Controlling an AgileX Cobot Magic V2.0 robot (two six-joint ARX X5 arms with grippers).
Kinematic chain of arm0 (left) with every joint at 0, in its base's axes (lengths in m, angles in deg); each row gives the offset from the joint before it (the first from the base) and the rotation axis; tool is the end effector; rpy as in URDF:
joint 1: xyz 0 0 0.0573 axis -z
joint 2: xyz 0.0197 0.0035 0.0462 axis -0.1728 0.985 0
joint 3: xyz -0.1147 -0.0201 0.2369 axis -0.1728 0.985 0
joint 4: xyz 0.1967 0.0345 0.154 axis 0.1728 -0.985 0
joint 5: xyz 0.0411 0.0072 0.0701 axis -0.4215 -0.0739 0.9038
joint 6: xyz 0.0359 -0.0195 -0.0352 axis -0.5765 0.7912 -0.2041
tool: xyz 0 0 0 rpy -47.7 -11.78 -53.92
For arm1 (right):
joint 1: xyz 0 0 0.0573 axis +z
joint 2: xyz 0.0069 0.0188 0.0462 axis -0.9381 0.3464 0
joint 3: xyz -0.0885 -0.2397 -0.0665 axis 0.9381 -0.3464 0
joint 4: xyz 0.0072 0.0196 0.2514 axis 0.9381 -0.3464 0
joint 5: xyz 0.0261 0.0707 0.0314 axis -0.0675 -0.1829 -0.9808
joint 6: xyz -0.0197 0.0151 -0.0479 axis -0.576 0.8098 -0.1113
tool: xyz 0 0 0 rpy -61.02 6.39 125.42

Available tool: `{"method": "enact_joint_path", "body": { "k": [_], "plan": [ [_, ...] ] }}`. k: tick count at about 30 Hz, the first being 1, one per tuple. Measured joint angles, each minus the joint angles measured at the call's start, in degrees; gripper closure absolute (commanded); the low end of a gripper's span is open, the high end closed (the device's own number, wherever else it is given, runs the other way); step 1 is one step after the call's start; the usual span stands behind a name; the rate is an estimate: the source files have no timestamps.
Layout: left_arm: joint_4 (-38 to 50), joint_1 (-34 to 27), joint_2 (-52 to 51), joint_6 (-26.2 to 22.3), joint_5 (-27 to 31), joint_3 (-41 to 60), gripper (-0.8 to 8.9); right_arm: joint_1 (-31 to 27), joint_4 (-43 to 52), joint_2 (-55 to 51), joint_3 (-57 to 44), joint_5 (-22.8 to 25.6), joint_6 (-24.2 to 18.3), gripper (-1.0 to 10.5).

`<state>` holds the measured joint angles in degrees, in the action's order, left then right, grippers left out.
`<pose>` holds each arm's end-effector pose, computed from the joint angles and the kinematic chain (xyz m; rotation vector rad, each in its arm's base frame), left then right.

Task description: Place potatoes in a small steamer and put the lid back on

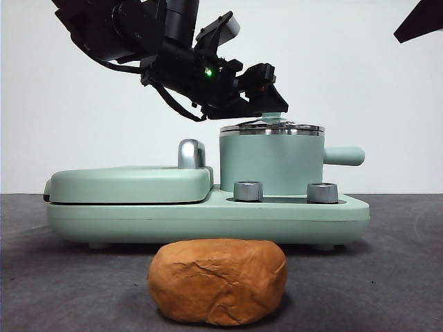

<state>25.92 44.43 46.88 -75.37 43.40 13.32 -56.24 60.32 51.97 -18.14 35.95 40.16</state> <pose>0.3579 -0.2566 0.2389 0.1051 0.1194 -0.9226 0.1363 0.0425 0.2955 -0.4869 0.2143 0.6483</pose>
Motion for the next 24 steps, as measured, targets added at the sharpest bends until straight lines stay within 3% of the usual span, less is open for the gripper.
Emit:
{"method": "enact_joint_path", "body": {
  "k": [17, 24],
  "plan": [
    [1.86, 0.0, 1.88, -0.02, 0.04, -0.28, 5.11, 0.0, 0.0, 0.0, 0.0, 0.0, 0.17, 5.1],
    [2.49, 0.0, 1.95, 0.02, 0.31, -0.33, 6.85, 0.0, 0.0, 0.0, 0.0, 0.0, 0.2, 5.1]
  ]
}}
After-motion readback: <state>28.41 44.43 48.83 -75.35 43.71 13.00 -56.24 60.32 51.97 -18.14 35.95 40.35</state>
